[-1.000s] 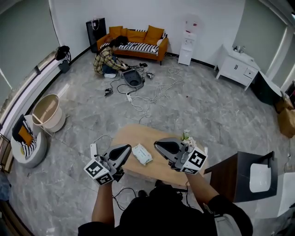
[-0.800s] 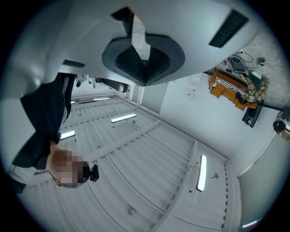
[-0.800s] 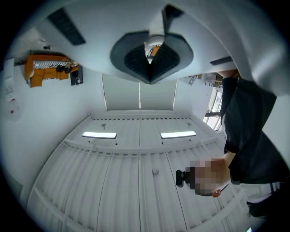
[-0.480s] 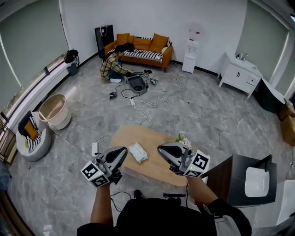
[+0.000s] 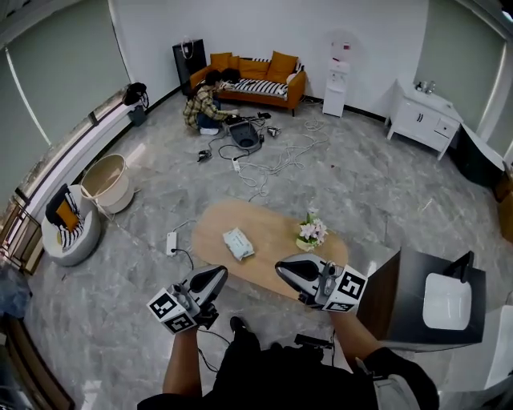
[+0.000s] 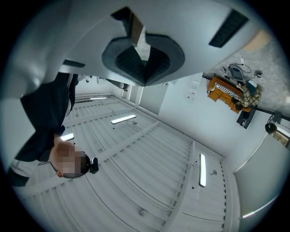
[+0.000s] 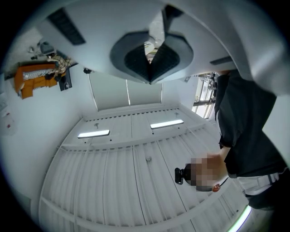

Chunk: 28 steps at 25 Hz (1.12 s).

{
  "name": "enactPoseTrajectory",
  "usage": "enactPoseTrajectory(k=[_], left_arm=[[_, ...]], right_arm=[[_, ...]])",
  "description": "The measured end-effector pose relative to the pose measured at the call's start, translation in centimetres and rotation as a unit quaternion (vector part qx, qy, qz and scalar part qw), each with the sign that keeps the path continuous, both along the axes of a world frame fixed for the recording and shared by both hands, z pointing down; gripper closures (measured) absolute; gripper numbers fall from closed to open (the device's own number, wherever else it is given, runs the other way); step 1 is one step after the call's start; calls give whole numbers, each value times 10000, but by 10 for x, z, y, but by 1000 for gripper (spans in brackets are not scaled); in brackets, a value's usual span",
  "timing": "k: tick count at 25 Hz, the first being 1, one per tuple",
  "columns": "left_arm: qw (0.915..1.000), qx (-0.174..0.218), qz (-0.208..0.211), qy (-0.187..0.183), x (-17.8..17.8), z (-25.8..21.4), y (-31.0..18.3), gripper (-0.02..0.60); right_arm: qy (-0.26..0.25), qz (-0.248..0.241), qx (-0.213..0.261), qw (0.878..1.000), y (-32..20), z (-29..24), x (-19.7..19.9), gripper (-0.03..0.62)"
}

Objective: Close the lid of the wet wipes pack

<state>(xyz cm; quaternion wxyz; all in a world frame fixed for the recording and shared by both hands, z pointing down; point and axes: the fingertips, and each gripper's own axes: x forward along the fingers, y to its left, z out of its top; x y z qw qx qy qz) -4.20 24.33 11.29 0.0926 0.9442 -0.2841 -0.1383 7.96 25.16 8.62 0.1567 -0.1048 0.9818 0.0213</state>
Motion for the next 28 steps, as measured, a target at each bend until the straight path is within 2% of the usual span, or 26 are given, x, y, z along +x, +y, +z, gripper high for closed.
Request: enactPoseTrajectory(k=[6, 13, 18, 22, 28], left_arm=[[10000, -44, 51, -21, 13, -5, 40, 566], [9990, 158, 382, 169, 17, -20, 81, 566], [9983, 258, 417, 319, -4, -18, 127, 566], [9980, 73, 435, 454, -20, -4, 159, 566], [9971, -146, 517, 542, -25, 12, 193, 566]], right_arm=[[-45, 3, -76, 10000, 42, -2, 8, 585], [-84, 367, -19, 9993, 85, -20, 14, 585], [-75, 192, -202, 9996, 133, -17, -13, 585], [120, 108, -247, 9996, 168, -9, -43, 585], [63, -5, -566, 9984, 199, 3, -60, 585]])
